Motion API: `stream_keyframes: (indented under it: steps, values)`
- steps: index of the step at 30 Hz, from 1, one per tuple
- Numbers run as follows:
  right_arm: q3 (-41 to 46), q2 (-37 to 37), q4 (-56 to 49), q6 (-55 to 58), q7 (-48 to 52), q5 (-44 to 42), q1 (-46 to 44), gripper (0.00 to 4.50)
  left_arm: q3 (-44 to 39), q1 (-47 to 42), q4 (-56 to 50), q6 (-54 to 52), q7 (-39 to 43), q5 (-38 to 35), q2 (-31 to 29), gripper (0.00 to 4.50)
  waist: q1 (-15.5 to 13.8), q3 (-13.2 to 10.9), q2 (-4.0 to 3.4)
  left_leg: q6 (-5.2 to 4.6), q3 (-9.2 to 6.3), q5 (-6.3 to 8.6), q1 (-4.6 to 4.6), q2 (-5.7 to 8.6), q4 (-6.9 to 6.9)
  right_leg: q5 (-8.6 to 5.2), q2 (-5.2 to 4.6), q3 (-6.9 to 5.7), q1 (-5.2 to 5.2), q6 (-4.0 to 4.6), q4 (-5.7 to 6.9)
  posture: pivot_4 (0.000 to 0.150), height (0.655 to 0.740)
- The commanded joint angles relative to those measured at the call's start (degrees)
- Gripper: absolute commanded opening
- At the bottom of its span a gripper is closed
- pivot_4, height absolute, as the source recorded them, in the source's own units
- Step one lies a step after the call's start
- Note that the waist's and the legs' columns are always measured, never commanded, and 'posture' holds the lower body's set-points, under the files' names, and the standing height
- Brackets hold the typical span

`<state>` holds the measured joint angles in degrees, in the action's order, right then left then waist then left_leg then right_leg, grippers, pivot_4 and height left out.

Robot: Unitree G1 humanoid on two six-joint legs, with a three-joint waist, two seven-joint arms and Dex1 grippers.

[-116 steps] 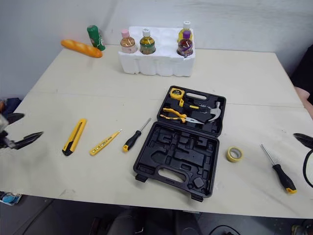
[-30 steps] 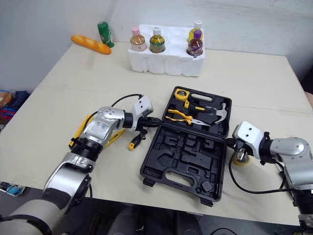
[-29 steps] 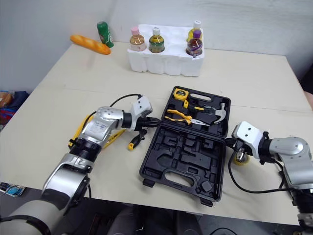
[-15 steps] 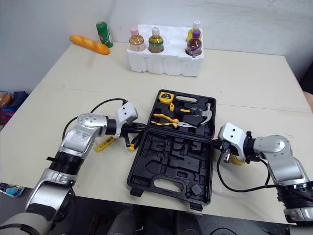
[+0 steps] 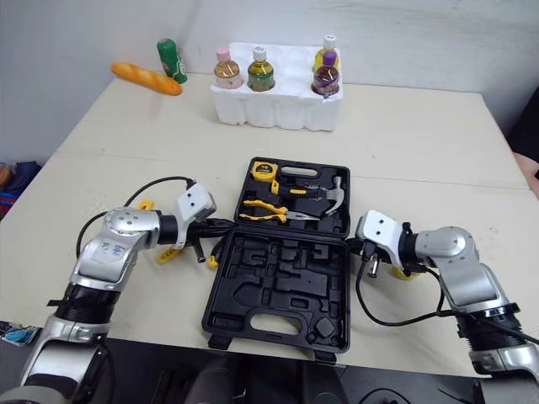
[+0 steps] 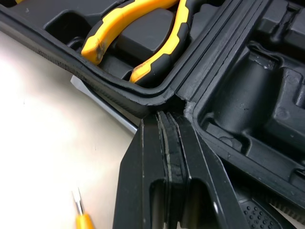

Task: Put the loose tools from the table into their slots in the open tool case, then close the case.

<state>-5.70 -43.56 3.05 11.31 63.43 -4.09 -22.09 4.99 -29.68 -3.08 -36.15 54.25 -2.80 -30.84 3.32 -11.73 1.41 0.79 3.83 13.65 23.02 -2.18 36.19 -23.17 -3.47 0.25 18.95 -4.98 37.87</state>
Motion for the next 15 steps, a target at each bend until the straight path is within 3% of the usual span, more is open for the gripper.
stream_keyframes:
  steps: [1,10,15]
  values:
    - [-2.1,2.4,-4.7,-1.2,1.3,-2.1,-1.8,0.0,1.3,0.8,-4.0,1.2,0.7,-3.0,0.6,0.03,0.0,0.0,0.0,0.0,0.0,0.0,0.0,0.0,0.0,0.0,0.0,0.0,0.0,0.0,0.0,0.15,0.74]
    - [-0.7,1.0,-2.4,-2.8,1.7,-1.4,-2.6,0.0,-1.6,0.9,-2.7,1.5,-0.3,-3.6,-1.4,0.03,-0.1,0.0,0.0,-0.01,0.0,0.01,0.02,0.0,-0.03,0.0,-0.01,0.0,0.02,0.0,-0.01,0.15,0.74]
    - [5.9,-4.4,-0.6,-3.7,2.1,-2.9,-0.6,0.0,-4.3,1.2,-4.6,2.8,4.9,-7.6,-6.4,0.03,-0.4,0.0,0.01,-0.04,0.04,0.02,0.29,0.04,-0.01,0.0,-0.06,0.01,0.33,0.0,0.0,0.15,0.74]
